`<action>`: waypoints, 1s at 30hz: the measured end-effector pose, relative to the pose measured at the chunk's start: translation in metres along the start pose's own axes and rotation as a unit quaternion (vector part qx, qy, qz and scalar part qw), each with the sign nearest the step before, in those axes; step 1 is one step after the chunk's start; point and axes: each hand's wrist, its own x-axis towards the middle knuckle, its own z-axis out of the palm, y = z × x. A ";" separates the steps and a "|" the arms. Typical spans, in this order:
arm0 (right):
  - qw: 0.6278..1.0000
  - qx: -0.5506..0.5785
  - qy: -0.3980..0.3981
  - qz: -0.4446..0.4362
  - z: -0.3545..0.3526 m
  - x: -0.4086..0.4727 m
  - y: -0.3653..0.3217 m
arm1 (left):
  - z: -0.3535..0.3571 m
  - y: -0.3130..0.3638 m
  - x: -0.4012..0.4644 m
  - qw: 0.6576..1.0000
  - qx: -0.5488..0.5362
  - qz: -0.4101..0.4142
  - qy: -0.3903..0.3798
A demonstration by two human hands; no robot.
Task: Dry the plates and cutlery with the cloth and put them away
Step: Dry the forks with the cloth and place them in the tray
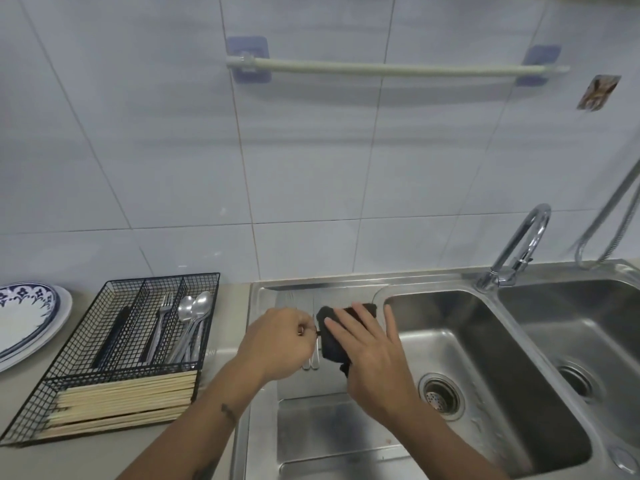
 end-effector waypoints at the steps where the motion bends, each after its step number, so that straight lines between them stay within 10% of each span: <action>1: 0.999 -0.010 -0.018 0.028 0.002 -0.002 0.003 | 0.000 -0.001 -0.001 1.000 0.019 -0.006 -0.006; 9: 0.999 0.001 -0.039 0.000 0.004 -0.004 0.007 | 0.011 -0.007 0.006 0.997 -0.035 -0.018 -0.062; 20: 0.951 0.226 0.062 0.201 -0.003 0.004 0.026 | 0.034 -0.016 0.002 0.949 -0.280 -0.143 0.027; 30: 0.987 0.134 -0.011 0.088 0.007 0.002 -0.010 | 0.028 0.016 0.013 0.770 -0.590 -0.232 0.074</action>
